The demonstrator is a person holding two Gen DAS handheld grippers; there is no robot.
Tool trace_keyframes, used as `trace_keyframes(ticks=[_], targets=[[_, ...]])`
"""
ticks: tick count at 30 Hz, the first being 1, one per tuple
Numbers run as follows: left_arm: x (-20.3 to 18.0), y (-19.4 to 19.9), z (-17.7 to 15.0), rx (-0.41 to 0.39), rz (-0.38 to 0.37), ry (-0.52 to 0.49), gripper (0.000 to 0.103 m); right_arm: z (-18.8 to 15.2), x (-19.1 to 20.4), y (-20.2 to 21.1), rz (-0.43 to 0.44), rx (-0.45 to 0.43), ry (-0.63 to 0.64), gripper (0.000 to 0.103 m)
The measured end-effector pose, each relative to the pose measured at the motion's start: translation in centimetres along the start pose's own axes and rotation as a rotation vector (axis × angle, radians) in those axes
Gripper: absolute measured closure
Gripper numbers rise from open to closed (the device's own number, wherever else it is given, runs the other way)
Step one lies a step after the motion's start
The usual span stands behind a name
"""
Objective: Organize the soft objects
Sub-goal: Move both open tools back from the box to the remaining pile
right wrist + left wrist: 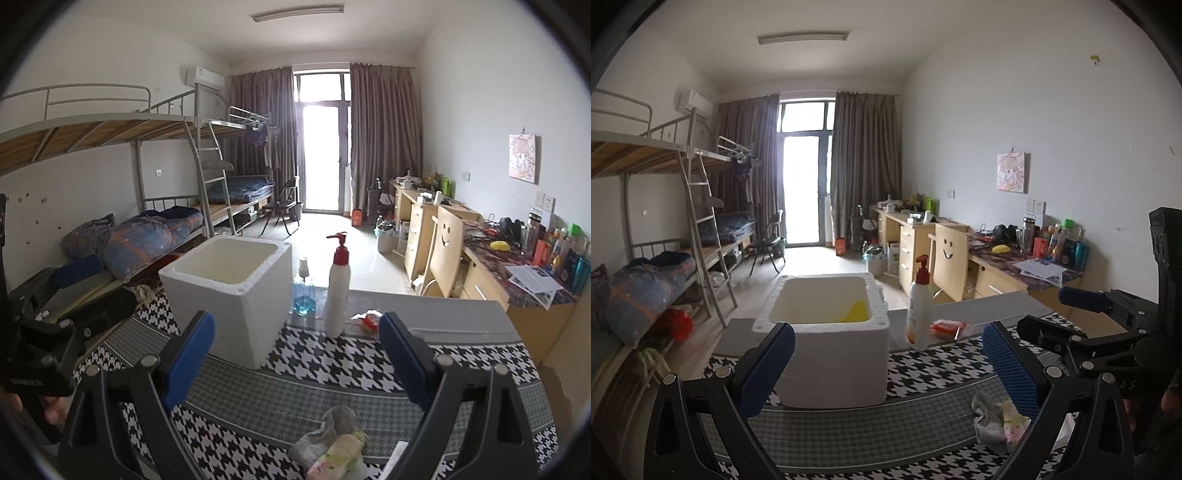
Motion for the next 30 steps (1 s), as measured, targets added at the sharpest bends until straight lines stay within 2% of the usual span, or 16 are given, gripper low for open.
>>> trace_keyframes(ticks=[5, 30], targets=[[-0.6, 0.0, -0.8, -0.002, -0.003, -0.006, 0.001, -0.9, -0.5, 0.7, -0.023, 0.000, -0.002, 0.010], [-6.1, -0.6, -5.5, 0.071, -0.156, -0.032, 0.001, -5.5, -4.4, 3.0, -0.141, 0.011, -0.088, 0.010]])
Point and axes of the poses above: each gripper's, at about its wrist camera, not at the fingertips, and y roughly against the way its jaws point, x to its left, z to its top, the point moved 10 cm from there along -y, roughly the way its jaws point, and after that the axes turned 10 degrees about z, right-handed, at the moved point
